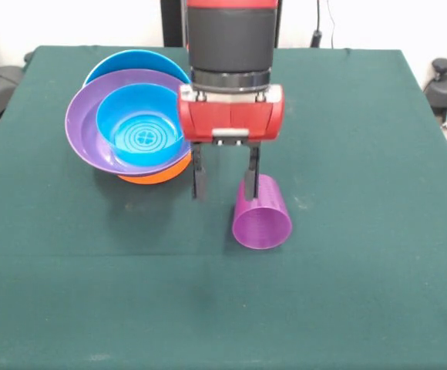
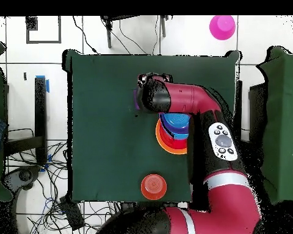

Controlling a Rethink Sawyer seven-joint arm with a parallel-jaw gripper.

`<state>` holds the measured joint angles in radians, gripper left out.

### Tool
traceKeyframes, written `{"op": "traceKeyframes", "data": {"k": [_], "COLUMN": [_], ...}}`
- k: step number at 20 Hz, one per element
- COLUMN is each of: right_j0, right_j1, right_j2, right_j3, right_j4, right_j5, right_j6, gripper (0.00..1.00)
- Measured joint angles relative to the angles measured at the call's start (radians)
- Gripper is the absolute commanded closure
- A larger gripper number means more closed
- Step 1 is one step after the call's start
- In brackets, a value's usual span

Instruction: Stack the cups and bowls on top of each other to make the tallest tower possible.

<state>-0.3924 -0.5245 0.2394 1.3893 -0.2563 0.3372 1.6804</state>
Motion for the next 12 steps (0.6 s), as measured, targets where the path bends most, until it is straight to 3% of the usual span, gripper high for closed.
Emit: {"op": "traceKeyframes", "data": {"k": [12], "right_j0": [0.001], "right_j1": [0.1], "right_j2": [0.002], "right_j3": [-0.039], "right_j4": [-0.002], "right_j5": [-0.002], "right_j6": [0.0], "gripper": [0.0]}}
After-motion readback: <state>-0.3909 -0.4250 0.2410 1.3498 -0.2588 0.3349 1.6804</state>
